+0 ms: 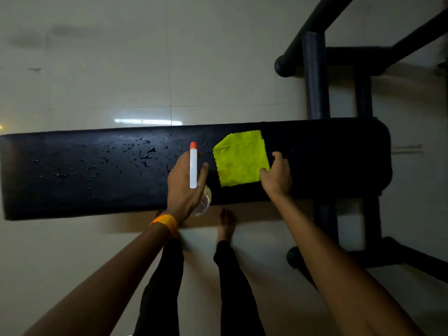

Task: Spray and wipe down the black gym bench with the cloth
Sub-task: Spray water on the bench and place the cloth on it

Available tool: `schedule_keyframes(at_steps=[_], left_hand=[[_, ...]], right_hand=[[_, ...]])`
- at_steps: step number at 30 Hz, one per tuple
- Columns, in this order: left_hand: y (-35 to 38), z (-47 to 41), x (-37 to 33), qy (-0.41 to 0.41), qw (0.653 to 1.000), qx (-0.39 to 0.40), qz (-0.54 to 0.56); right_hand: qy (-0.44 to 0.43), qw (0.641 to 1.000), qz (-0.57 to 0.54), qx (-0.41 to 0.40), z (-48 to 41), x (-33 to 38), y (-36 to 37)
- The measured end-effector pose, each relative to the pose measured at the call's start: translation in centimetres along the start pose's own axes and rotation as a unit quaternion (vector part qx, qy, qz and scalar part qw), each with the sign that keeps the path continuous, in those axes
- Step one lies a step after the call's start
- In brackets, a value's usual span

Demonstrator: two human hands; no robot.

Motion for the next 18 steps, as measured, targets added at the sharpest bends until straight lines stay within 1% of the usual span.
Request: schedule_keyframes(at_steps=[2,4,7,9,11,13,16,18], left_hand=[[-0.3,0.8,-0.1,-0.013,0.999,-0.031,0.006],[-1.1,1.5,0.0,-0.037,0.997,-0.071,0.018],[-2.9,2.2,1.4,-0.084,0.990,-0.115,0.024],[-4.5,2.7,2.8,-0.102,0.985,-0.138,0.031],[-6.4,3.6,5.0,-0.127,0.978,-0.166,0.022],[-8.6,4.8,7.6,-0.174,0.965,-0.197,0.006],[-11.4,6.9,12.1,-0.233,0.946,-0.228,-0.004],[-13.1,8.3,15.0,-0.261,0.933,-0.246,-0.010]], right_hand=[[-0.089,0.990,0.097,-0.055,1.1,2.1,-1.2],[-0.178,0.974,0.129,-0.062,2.3,5.0,-0.5],[-0.296,0.944,0.144,0.018,4.6,10.4,3.9],[-0.366,0.909,0.178,0.089,7.0,14.0,8.1],[-0.419,0.867,0.227,0.147,9.3,17.0,12.7],[-0.460,0.830,0.258,0.180,11.3,19.6,16.7],[-0.496,0.784,0.322,0.189,13.4,22.0,21.8],[-0.507,0.767,0.354,0.174,14.1,22.8,24.3]])
Point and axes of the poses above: each hand's wrist, its own z-axis away from the middle knuckle, its own y-axis out of the palm, x = y × z, the point moved 8 cm from there along -z, towards the middle knuckle
